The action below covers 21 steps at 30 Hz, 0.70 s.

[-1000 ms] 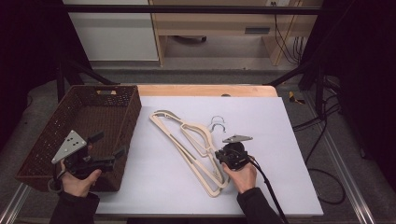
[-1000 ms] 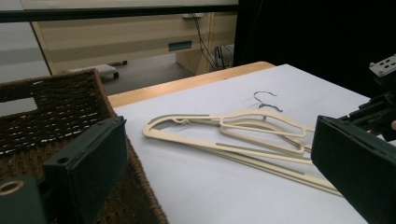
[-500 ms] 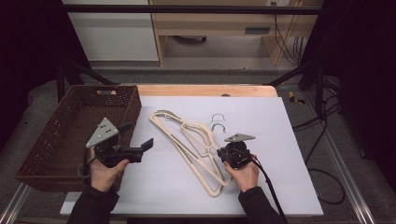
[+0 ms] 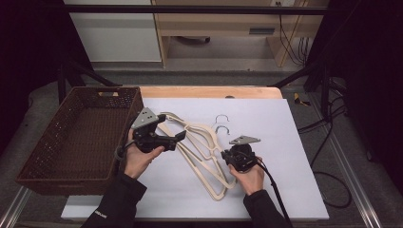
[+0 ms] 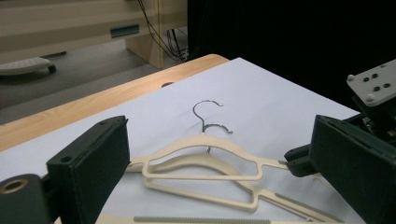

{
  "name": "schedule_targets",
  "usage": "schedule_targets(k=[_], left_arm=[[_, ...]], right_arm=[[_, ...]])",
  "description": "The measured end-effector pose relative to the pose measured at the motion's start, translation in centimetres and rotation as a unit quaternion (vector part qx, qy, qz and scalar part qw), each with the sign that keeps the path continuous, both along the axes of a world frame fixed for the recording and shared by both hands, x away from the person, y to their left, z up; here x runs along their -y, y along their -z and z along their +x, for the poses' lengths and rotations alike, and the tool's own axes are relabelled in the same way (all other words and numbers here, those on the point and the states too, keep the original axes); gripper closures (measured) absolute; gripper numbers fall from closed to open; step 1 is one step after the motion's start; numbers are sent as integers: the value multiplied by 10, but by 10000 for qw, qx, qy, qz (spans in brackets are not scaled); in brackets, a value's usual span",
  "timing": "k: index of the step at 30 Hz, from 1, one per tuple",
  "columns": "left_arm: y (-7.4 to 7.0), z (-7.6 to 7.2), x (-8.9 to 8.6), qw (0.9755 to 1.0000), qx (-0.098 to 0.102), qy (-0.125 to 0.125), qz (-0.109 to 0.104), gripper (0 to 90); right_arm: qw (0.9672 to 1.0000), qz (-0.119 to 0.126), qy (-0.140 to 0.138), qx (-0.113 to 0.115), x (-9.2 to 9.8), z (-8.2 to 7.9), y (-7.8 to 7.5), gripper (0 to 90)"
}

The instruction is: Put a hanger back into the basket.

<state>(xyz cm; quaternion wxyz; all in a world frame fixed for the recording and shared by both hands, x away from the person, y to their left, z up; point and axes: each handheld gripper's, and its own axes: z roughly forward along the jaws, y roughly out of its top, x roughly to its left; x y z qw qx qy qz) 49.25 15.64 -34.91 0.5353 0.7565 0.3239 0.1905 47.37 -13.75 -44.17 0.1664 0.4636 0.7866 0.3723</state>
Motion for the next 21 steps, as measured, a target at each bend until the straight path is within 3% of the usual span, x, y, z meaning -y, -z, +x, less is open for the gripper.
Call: schedule_targets(k=[10, 21], left_arm=[[21, 29, 26, 9997, -200, 86, 121, 81], [37, 58, 67, 9977, -320, 225, 550, 105]], right_arm=[[10000, -31, -18, 16, -1, -1, 0, 797], [9999, -67, -45, 61, -1, -1, 0, 797]])
